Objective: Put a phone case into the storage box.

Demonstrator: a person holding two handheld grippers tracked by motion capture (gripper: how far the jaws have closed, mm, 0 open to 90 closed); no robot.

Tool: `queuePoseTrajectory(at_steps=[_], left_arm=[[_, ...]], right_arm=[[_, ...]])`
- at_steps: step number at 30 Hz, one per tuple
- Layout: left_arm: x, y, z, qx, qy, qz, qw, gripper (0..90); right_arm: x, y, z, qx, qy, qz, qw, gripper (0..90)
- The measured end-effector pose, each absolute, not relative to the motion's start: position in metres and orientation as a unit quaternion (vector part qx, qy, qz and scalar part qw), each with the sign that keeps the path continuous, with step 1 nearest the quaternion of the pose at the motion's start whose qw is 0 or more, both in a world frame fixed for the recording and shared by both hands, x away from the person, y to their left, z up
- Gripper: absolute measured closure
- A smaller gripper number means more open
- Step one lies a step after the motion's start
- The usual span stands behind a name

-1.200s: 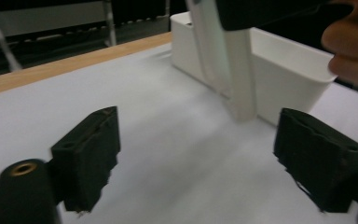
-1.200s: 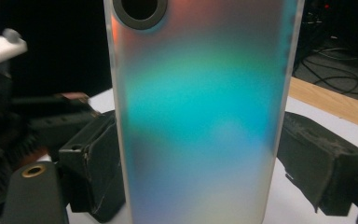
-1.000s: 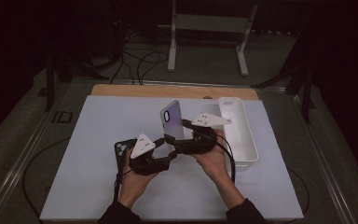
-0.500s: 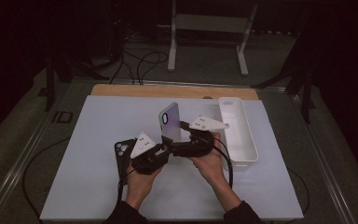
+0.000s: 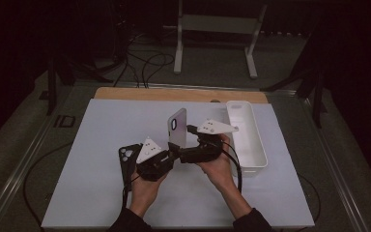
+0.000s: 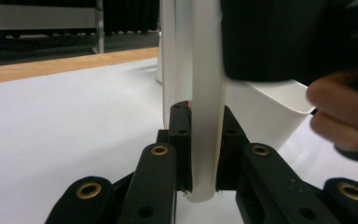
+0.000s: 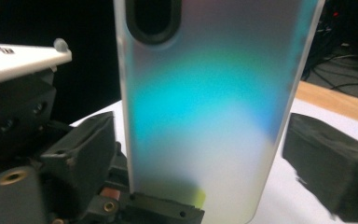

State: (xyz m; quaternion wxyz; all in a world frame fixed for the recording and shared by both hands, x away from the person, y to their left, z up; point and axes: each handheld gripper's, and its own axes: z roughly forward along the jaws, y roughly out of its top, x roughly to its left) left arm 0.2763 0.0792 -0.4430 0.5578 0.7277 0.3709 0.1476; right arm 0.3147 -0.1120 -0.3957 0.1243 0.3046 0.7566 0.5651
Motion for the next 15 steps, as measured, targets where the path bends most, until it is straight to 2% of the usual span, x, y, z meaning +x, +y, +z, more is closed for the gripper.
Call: queuePoseTrajectory(at_steps=[9, 14, 15], left_arm=[[0.274, 0.078, -0.443, 0.730, 0.360, 0.150, 0.561, 81.2], [0.272, 0.076, -0.443, 0.734, 0.354, 0.152, 0.559, 81.1], [0.272, 0.076, -0.443, 0.735, 0.353, 0.153, 0.559, 81.1]], right_arm=[[0.318, -0.115, -0.372, 0.303, 0.740, 0.585, 0.138, 9.4], [0.325, -0.118, -0.363, 0.307, 0.731, 0.597, 0.121, 9.9], [0.327, -0.119, -0.361, 0.308, 0.728, 0.602, 0.116, 12.2]])
